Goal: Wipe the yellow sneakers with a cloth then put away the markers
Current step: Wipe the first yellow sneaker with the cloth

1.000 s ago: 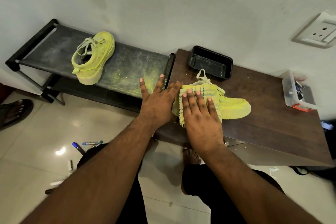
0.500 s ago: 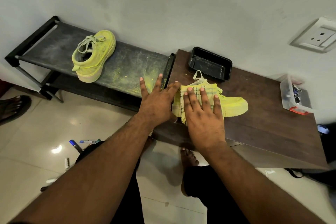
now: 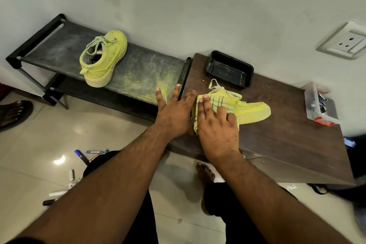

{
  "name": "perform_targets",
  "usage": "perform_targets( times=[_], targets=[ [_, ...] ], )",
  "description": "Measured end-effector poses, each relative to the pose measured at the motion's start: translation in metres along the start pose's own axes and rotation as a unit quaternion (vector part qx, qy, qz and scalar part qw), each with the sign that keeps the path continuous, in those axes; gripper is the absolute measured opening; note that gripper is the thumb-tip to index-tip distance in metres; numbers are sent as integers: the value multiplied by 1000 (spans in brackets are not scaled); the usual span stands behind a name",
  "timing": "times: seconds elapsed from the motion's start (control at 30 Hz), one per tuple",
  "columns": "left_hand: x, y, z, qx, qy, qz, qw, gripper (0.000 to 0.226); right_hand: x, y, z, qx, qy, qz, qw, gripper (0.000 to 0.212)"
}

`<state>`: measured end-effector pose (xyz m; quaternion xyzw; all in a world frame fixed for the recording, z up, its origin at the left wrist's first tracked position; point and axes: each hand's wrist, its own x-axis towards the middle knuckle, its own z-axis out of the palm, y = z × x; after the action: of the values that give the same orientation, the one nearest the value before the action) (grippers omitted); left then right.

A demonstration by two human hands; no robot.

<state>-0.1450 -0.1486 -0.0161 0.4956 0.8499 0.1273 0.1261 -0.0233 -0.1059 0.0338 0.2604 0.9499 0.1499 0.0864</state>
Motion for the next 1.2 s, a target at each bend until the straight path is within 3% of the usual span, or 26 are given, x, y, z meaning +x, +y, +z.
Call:
perform_targets(
  times=[0.17, 0.3, 0.43, 0.53, 0.73, 0.93, 1.2],
  targets=[
    [-2, 1, -1, -38, 1, 4, 999, 96, -8, 4, 4, -3, -3, 12, 1000, 67],
    [0, 0, -2, -28, 1, 11, 1000, 106, -26, 17, 3, -2, -56, -2, 998, 68],
    [1, 4, 2, -14, 20, 18, 1000, 98, -12, 13, 3, -2, 7, 6, 1000, 66],
    [2, 5, 2, -1, 30, 12, 999, 91, -1, 7, 7, 9, 13, -10, 1000, 63],
    [1, 3, -2, 4, 39, 26, 999, 102, -21, 22, 6, 29, -33, 48, 998, 72],
    [-2, 4, 1, 11, 42, 18, 999, 97, -2, 1, 2, 105, -22, 32, 994, 77],
    [1, 1, -2, -18, 51, 14, 998, 106, -10, 26, 1, 151, -39, 105, 982, 81]
  ],
)
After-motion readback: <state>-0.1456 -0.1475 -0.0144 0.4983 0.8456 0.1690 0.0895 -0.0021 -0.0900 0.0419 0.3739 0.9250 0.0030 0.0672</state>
